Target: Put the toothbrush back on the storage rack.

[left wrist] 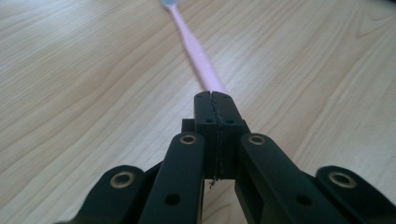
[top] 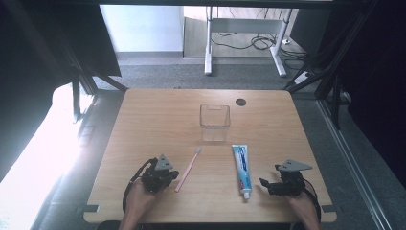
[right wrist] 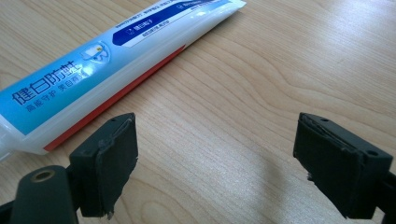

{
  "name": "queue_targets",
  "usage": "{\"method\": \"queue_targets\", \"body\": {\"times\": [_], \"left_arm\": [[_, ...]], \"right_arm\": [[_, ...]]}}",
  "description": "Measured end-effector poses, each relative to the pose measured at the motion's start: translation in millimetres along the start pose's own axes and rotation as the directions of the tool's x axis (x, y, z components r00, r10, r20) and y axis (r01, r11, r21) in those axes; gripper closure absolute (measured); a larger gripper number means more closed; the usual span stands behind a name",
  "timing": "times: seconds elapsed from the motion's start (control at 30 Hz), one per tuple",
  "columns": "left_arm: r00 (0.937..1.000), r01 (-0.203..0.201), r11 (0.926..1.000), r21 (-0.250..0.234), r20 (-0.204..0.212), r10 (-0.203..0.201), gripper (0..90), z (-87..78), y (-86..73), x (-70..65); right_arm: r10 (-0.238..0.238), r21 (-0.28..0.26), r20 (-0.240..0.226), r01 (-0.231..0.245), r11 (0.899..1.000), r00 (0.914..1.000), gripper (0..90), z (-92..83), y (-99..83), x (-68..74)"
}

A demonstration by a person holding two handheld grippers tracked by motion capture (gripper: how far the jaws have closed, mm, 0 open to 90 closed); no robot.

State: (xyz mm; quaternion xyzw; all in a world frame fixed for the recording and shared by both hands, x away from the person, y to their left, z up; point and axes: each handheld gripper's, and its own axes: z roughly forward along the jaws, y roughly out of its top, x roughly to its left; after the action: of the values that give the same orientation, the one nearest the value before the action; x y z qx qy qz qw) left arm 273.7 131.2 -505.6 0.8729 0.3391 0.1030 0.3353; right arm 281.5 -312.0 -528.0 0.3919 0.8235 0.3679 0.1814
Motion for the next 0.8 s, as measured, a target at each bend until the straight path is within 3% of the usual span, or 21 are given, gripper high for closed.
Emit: {"method": "queue_targets", "body": {"times": [0.4,0.6,0.8], "left_arm": [[0.9984,-0.029,0.9991,0.032,0.049,0.027,89.9,20.0,5.3,-14.3],[0.9985,-0.03,0.9976,0.062,0.048,0.027,89.8,27.2,4.5,-17.5],[0.9995,-0.008,0.9971,0.076,0.032,0.005,89.8,25.1,2.0,-11.7]], "right_arm": [[-0.004,0.003,0.0,0.004,1.0,1.0,14.4,0.3,0.0,-0.1],[-0.005,0.002,0.002,0.005,1.0,1.0,14.4,0.1,-0.1,-0.3],[-0.007,0.004,0.002,0.007,1.0,1.0,14.5,0.2,-0.3,-0.5]]}}
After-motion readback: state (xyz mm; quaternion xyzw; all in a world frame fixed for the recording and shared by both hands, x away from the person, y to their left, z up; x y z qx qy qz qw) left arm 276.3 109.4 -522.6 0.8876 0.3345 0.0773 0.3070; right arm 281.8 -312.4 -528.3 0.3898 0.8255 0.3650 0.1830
